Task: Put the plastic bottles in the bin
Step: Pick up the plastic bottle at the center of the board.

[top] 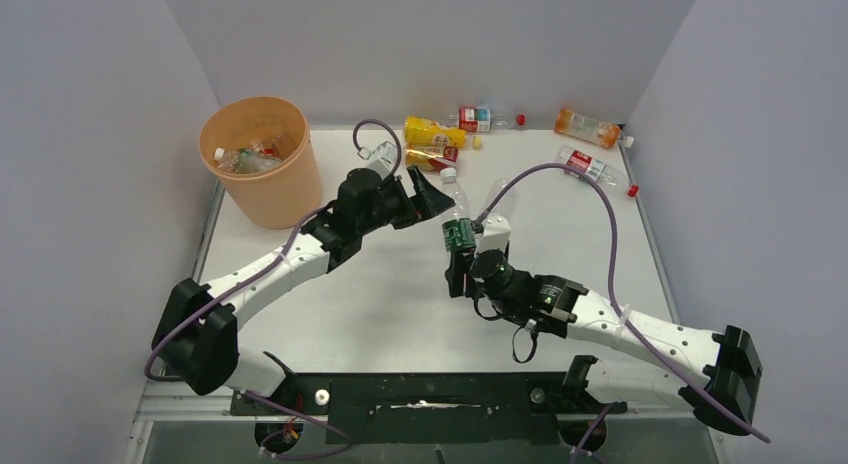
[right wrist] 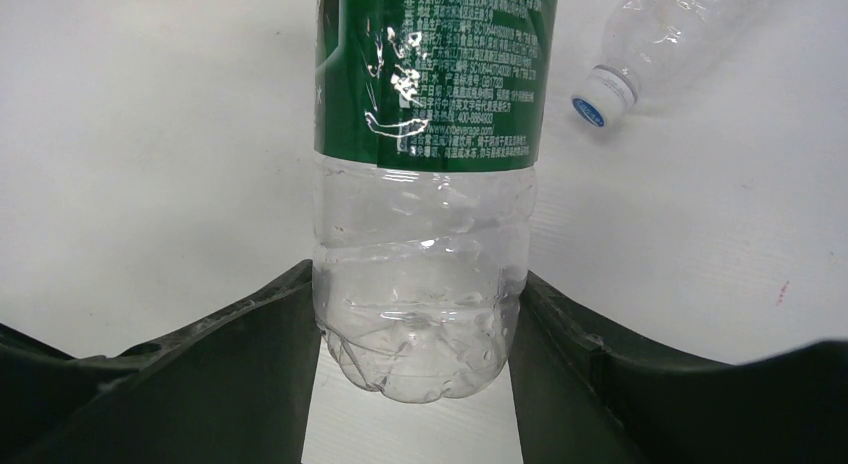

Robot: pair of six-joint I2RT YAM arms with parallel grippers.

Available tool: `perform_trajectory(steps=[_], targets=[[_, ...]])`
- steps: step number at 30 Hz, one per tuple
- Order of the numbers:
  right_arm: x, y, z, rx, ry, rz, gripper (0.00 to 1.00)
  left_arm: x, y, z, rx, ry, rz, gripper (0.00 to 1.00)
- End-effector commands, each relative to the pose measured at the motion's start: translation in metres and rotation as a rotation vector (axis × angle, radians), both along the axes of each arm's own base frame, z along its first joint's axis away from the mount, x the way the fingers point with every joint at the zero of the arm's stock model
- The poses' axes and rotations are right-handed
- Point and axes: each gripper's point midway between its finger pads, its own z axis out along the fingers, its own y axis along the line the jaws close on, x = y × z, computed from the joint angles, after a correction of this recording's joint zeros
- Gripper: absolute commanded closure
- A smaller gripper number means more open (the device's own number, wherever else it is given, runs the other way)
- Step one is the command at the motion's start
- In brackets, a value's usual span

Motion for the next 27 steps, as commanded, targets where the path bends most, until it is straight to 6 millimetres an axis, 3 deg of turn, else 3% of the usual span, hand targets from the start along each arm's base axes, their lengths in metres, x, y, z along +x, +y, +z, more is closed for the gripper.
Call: perform_trajectory(steps=[1, 15, 27], targets=[[0.013, 0.019, 0.034, 0.062, -0.086, -0.016, 0.49, -0.002, 0.0, 0.043, -0.099, -0.099, -0.005, 0.11], [0.005, 0.041, 0.038, 0.06, -0.101, 0.028, 0.49, 0.0, -0.001, 0.031, -0.093, -0.081, -0.001, 0.11], [0.004, 0.038, 0.03, 0.05, -0.087, 0.014, 0.48, 0.001, -0.005, 0.031, -0.086, -0.084, -0.016, 0.5]])
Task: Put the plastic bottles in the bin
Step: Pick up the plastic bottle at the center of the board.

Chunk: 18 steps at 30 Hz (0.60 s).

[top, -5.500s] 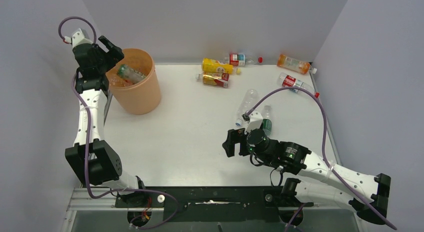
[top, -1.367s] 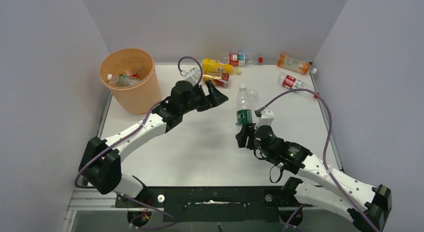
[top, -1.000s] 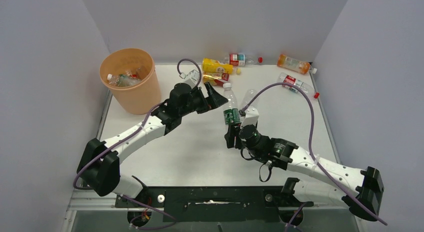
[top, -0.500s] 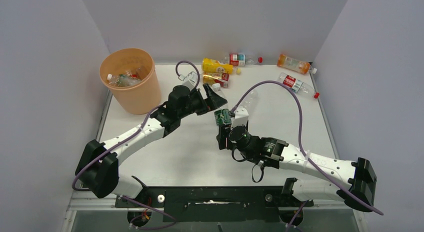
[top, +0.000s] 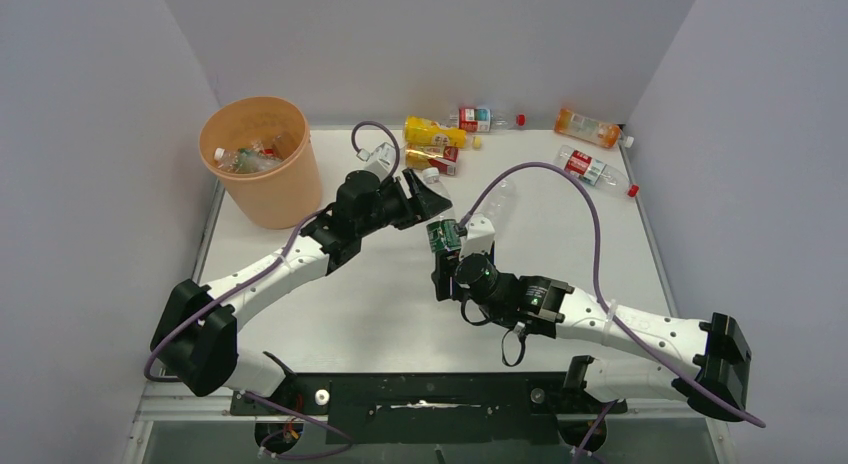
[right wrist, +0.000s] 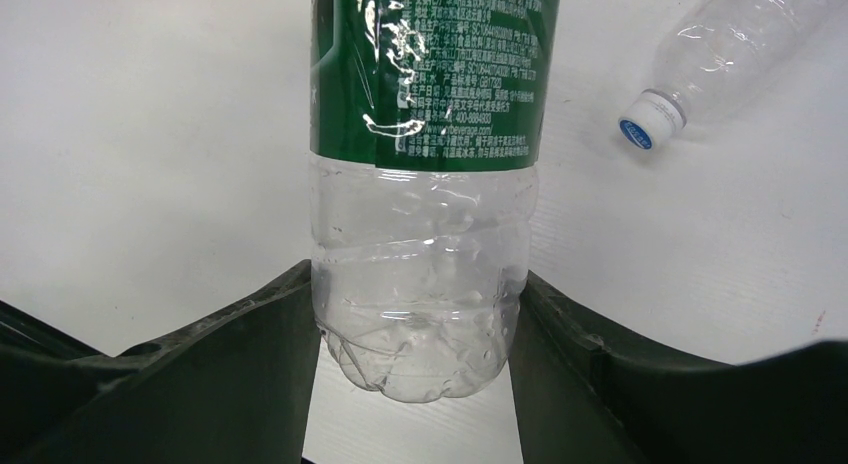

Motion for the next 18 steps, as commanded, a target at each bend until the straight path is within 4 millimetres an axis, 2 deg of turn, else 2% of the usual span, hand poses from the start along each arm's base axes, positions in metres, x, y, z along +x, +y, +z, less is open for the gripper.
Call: perform_trajectory(steps=[1, 4, 13, 18], targets=[[0.009, 0.008, 0.026, 0.073, -0.058, -0.033, 0.47, 0.004, -0.005, 0.03, -0.055, -0.084, -0.017, 0.52], [0.009, 0.007, 0.026, 0.073, -0.058, -0.032, 0.44, 0.006, -0.004, 0.031, -0.046, -0.088, -0.015, 0.57], [0.005, 0.004, 0.029, 0.087, -0.048, -0.028, 0.08, 0.021, 0.013, 0.047, 0.001, -0.129, 0.015, 0.62], [0.002, -0.001, 0.034, 0.108, -0.052, -0.033, 0.0, 0.032, 0.032, 0.059, 0.031, -0.152, 0.048, 0.62]])
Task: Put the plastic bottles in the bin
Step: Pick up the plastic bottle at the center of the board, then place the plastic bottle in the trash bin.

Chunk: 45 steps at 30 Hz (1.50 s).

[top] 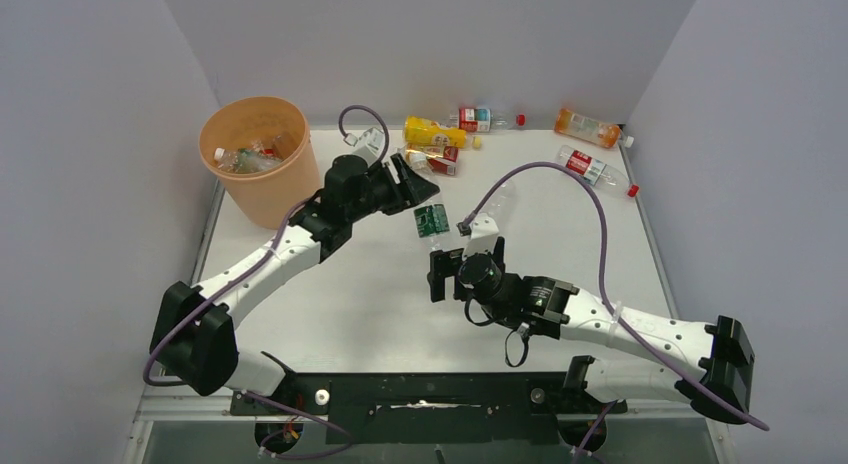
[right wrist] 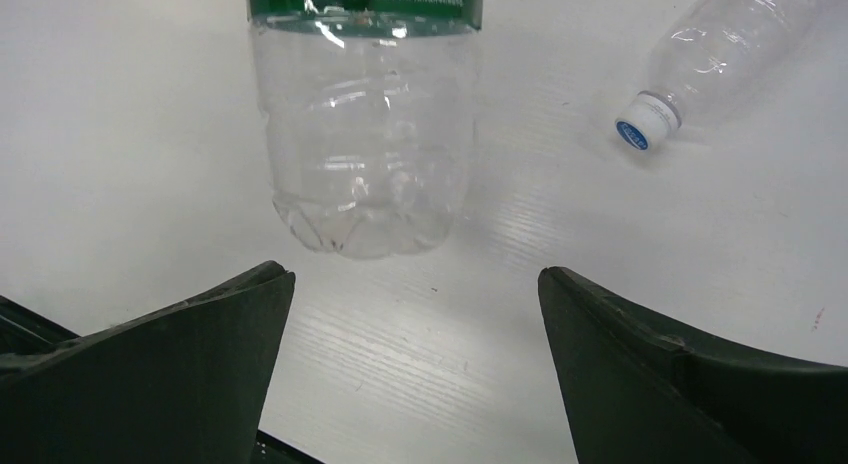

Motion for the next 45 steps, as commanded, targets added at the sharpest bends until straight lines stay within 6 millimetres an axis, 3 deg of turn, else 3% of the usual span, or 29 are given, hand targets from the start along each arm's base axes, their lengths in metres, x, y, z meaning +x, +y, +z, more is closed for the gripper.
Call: perform_trajectory(steps=[1, 6, 13, 19, 23, 30, 33, 45], targets=[[0.002, -0.001, 0.031, 0.094, -0.05, -0.027, 0.0, 0.015, 0.018, 0.05, -0.005, -0.121, 0.025, 0.62], [-0.001, -0.007, 0.03, 0.1, -0.045, -0.034, 0.01, 0.039, 0.064, 0.078, 0.051, -0.178, 0.112, 0.62], [-0.005, -0.014, 0.024, 0.106, -0.033, -0.046, 0.01, 0.072, 0.154, 0.131, 0.071, -0.261, 0.275, 0.62], [-0.006, -0.017, 0.02, 0.096, -0.025, -0.051, 0.02, 0.087, 0.225, 0.178, 0.062, -0.35, 0.412, 0.61], [-0.007, -0.018, 0.016, 0.091, -0.017, -0.054, 0.02, 0.093, 0.278, 0.199, 0.079, -0.397, 0.534, 0.61], [-0.009, -0.018, 0.009, 0.085, 0.0, -0.055, 0.02, 0.099, 0.355, 0.208, 0.083, -0.449, 0.72, 0.61], [-0.009, -0.018, 0.006, 0.081, 0.007, -0.057, 0.02, 0.104, 0.377, 0.206, 0.087, -0.468, 0.775, 0.6], [-0.01, -0.016, 0.0, 0.079, 0.02, -0.057, 0.02, 0.131, 0.409, 0.182, 0.133, -0.531, 0.896, 0.58]])
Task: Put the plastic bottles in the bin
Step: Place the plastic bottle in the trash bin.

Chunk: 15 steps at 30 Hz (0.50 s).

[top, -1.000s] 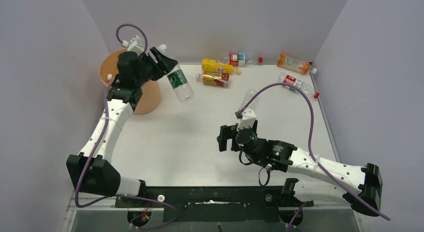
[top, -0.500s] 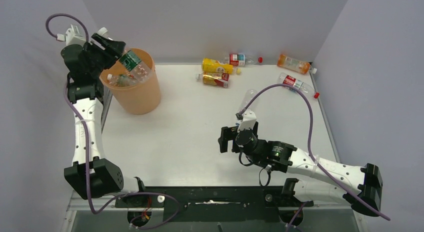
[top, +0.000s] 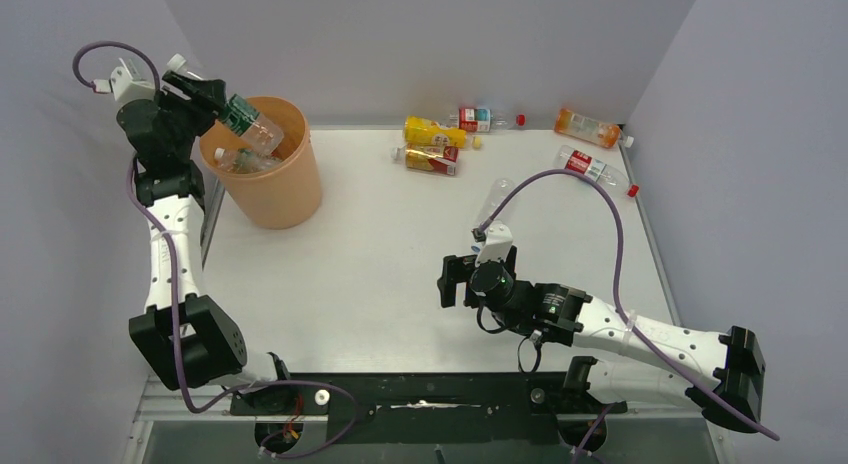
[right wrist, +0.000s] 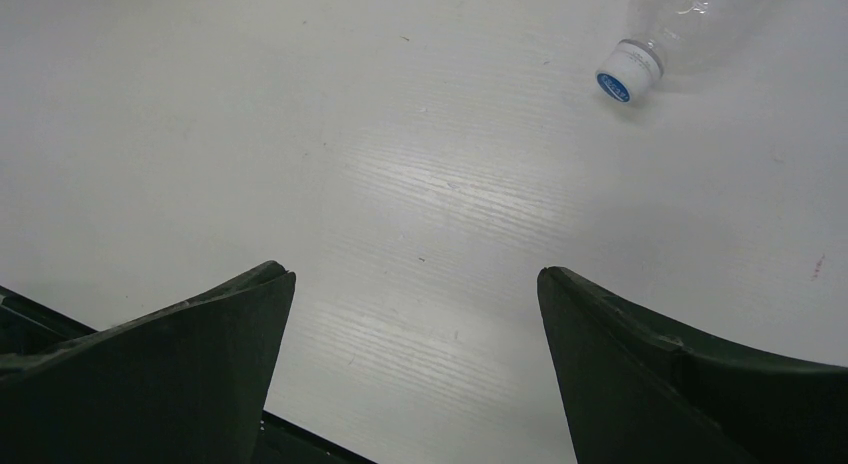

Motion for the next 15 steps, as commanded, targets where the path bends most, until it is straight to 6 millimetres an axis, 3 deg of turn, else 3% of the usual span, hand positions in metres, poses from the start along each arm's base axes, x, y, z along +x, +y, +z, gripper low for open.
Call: perform_trajectory(steps=[1, 7, 10, 15], targets=[[0.003, 0.005, 0.006, 0.035, -0.018, -0.016, 0.02, 0.008, 0.014, 0.017, 0.062, -0.107, 0.067, 0.58], [0.004, 0.009, 0.004, 0.035, -0.014, -0.012, 0.02, 0.015, 0.012, -0.005, 0.097, -0.114, 0.076, 0.49], [0.004, 0.011, 0.003, 0.033, -0.01, -0.008, 0.02, 0.02, 0.004, -0.017, 0.098, -0.087, 0.051, 0.2], [0.004, 0.012, 0.002, 0.029, -0.005, -0.006, 0.02, 0.019, 0.001, -0.023, 0.086, -0.036, 0.049, 0.17]])
